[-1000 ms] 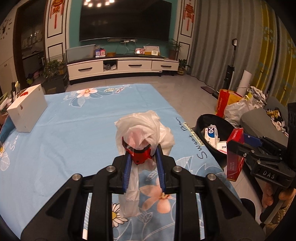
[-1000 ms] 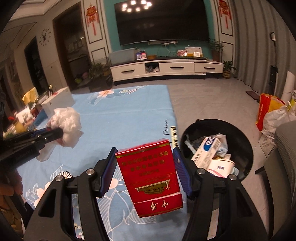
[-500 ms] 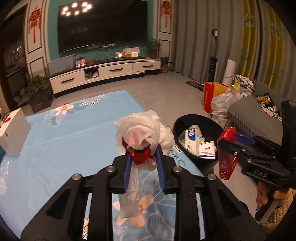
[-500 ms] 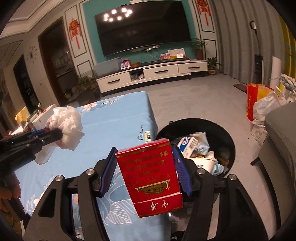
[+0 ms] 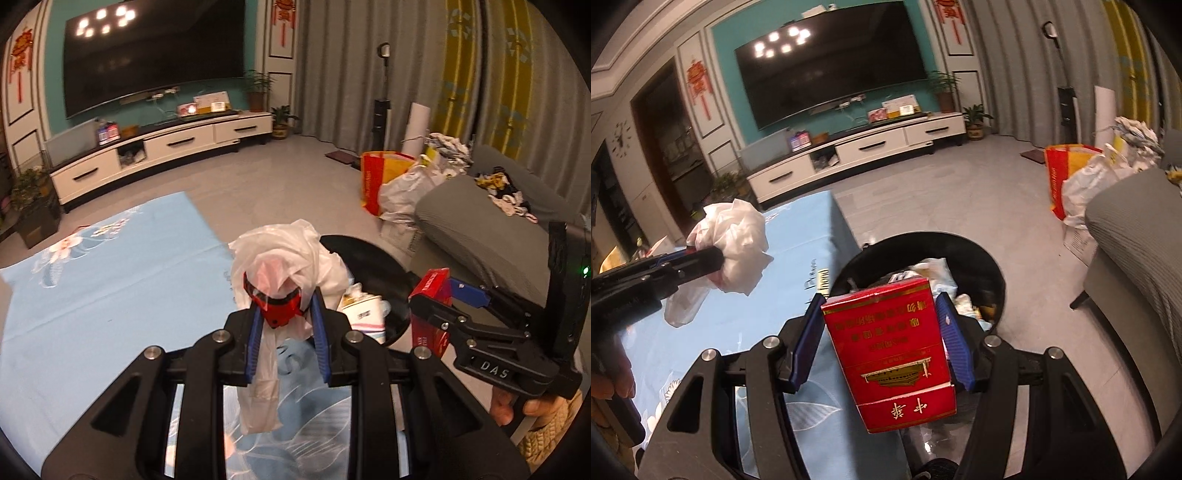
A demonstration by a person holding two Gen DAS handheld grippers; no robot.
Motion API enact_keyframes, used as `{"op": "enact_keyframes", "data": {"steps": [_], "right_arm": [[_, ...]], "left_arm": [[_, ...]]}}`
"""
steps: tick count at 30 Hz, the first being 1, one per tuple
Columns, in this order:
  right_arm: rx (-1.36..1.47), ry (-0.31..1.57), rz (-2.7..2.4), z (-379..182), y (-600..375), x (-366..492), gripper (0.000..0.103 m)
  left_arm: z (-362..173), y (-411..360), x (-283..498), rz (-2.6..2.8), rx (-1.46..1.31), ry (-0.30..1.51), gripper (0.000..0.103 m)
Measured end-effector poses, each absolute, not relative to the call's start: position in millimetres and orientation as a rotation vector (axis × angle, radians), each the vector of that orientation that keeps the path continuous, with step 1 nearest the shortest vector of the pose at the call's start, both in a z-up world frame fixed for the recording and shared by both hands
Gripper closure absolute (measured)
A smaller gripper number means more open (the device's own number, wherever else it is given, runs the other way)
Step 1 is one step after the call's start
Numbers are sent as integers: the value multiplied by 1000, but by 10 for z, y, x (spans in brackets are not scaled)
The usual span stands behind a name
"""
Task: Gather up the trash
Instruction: 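Carry the cigarette pack and plastic bag over the black bin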
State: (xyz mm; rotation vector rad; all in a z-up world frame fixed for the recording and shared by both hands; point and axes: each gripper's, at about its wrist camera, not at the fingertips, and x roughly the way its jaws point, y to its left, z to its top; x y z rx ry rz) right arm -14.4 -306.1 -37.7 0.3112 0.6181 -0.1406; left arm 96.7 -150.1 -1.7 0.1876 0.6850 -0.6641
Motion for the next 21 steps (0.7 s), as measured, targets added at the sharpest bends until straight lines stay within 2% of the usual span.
{"op": "enact_keyframes", "data": {"steps": [21], "right_arm": [[363, 631, -190, -671, -3522, 123, 42]], "left_arm": [[-397, -2316, 1323, -744, 270, 763, 77]]}}
